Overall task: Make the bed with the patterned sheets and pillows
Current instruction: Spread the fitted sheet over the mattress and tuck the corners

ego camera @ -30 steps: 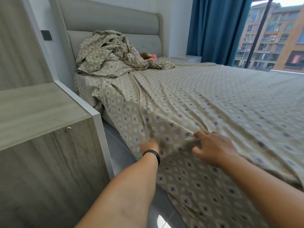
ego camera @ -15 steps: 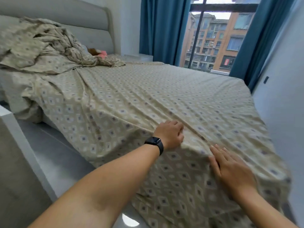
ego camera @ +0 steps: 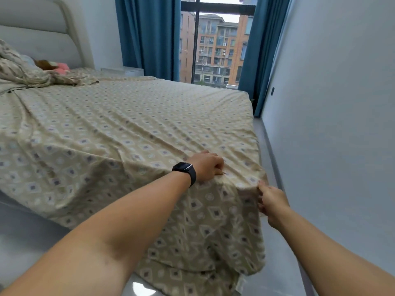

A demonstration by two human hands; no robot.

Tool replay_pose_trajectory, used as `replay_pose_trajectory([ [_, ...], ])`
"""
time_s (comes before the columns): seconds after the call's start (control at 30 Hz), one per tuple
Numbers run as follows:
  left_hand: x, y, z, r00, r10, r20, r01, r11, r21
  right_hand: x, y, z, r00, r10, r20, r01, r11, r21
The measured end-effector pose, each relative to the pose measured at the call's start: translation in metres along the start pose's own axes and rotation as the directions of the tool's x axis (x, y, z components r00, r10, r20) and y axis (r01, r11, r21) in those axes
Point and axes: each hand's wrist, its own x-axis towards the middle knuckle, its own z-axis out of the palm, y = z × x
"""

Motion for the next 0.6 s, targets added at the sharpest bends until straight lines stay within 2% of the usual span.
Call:
replay_pose_trajectory([
  [0.2,0.009,0.021,0.006,0.995,-0.082,0.052,0.079,0.995,0.054,0.005,-0.018,-0.01,0.999,-0.038,0.008,0.038,0.995,-0.092],
  [0.3,0.009,0.03,-0.003,0.997,-0.071,0.009,0.071,0.995,-0.073,-0.002,-0.026,-0.021,0.977,-0.187,-0.106,0.166,0.969,-0.184],
  [0.43,0.012,0.039,-0.006,0.998,-0.025,-0.057,0.019,0.994,-0.109,-0.012,-0.024,-0.026,0.922,-0.309,-0.234,0.246,0.933,-0.264],
  [0.53,0.009,0.036,0.008,0.999,-0.034,-0.04,0.028,0.991,-0.13,-0.001,-0.01,-0.02,0.951,-0.222,-0.214,0.142,0.932,-0.335],
  [0.6,0.009,0.033,0.016,0.999,-0.012,-0.038,0.005,0.984,-0.176,0.01,0.005,-0.019,0.992,-0.011,-0.124,-0.032,0.939,-0.342],
])
